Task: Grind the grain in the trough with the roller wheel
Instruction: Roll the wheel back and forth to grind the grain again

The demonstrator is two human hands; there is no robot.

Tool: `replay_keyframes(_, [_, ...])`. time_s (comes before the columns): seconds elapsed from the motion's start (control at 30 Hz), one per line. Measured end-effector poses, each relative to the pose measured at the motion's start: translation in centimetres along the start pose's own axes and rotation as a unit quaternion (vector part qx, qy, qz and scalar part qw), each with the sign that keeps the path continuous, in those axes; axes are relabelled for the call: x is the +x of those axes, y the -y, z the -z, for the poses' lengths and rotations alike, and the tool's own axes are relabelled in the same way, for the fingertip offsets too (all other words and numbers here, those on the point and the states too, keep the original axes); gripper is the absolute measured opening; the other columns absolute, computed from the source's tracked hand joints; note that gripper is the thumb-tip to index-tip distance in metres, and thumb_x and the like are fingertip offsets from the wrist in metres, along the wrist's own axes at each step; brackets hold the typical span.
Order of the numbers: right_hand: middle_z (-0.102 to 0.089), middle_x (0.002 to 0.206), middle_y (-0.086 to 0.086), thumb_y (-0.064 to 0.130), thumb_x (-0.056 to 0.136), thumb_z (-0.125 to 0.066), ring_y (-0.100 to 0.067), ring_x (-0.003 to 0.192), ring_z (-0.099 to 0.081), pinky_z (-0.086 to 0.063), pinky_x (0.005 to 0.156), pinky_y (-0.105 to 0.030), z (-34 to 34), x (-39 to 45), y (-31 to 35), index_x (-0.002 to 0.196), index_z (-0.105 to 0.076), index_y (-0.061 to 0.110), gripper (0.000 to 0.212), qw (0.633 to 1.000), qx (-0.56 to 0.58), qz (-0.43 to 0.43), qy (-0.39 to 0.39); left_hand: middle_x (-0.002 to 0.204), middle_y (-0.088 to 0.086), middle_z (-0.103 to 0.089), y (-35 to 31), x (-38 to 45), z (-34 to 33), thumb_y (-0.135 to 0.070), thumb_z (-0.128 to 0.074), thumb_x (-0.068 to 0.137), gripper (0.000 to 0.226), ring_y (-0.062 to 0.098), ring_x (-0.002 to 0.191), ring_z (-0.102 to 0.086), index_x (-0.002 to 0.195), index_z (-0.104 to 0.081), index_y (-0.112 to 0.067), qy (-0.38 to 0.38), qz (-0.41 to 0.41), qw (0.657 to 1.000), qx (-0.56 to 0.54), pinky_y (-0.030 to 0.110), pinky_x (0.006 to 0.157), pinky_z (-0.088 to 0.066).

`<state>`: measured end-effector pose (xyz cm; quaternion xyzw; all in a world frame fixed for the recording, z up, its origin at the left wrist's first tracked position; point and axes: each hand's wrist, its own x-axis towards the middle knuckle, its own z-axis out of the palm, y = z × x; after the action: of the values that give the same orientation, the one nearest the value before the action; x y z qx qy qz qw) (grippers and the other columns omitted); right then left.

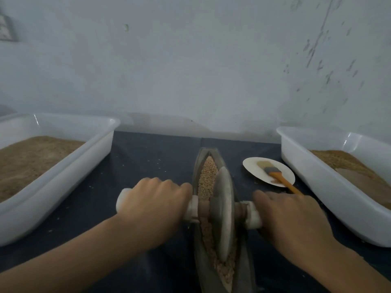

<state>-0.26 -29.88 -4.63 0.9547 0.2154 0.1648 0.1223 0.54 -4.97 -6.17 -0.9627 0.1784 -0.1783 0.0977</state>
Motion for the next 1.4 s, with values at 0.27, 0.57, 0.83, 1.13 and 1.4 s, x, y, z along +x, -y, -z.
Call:
replay_keyframes(0.27, [-0.058,0.073,0.003,0.036,0.081,-0.065,-0.025,0.065,-0.056,-0.027,0.049,-0.028,-4.6,9.0,-2.8,0.081,-0.031,0.028,0.035,0.996,-0.025,-0.059,-0.060,0.066,-0.009,-0.038,2.4,7.7,-2.7,-0.030,-0.060,0.081,0.014,0.017,0.059,-0.042,0.081,-0.046,-0.030,0.002,0.057,0.998,-0.025,0.034,0.058,-0.037])
replay_keyframes(0.57, [-0.054,0.074,0.006,0.039,0.078,-0.068,-0.014,0.062,-0.038,-0.015,0.048,-0.026,-2.7,4.5,-1.3,0.081,-0.034,0.032,0.035,0.998,-0.015,-0.030,-0.045,0.080,-0.007,-0.055,0.9,4.1,-1.4,-0.033,-0.062,0.082,0.026,0.016,0.061,-0.039,0.085,-0.036,-0.030,0.019,0.056,0.998,-0.010,0.031,0.058,-0.032])
replay_keyframes(0.83, [-0.033,0.058,0.013,0.049,0.050,-0.081,-0.005,0.048,-0.028,-0.012,0.044,-0.019,0.0,-0.9,-0.2,0.071,-0.015,0.036,0.071,1.000,0.006,-0.006,-0.002,0.065,-0.013,-0.028,-0.4,-0.6,1.3,-0.042,-0.064,0.079,0.044,0.010,0.057,-0.031,0.081,-0.021,-0.036,0.030,-0.002,0.999,-0.031,0.029,0.056,-0.029])
replay_keyframes(1.13, [-0.064,0.087,0.001,0.038,0.086,-0.059,-0.021,0.065,-0.048,-0.023,0.051,-0.031,-5.0,10.2,-2.9,0.084,-0.032,0.027,0.029,0.995,-0.016,-0.083,-0.059,0.084,-0.001,-0.060,2.4,9.0,-2.7,-0.027,-0.058,0.082,0.017,0.022,0.065,-0.046,0.083,-0.041,-0.028,-0.002,0.077,0.997,-0.003,0.037,0.063,-0.044])
replay_keyframes(1.4, [-0.053,0.053,0.006,0.038,0.039,-0.092,-0.013,0.046,-0.051,-0.002,0.047,-0.018,-1.3,1.7,-0.5,0.066,-0.047,0.026,0.054,0.992,-0.001,0.013,-0.124,0.078,-0.007,-0.053,0.1,1.8,-0.4,-0.034,-0.062,0.082,0.035,0.019,0.064,-0.046,0.083,-0.028,-0.030,0.006,0.044,0.999,0.003,0.030,0.053,-0.026])
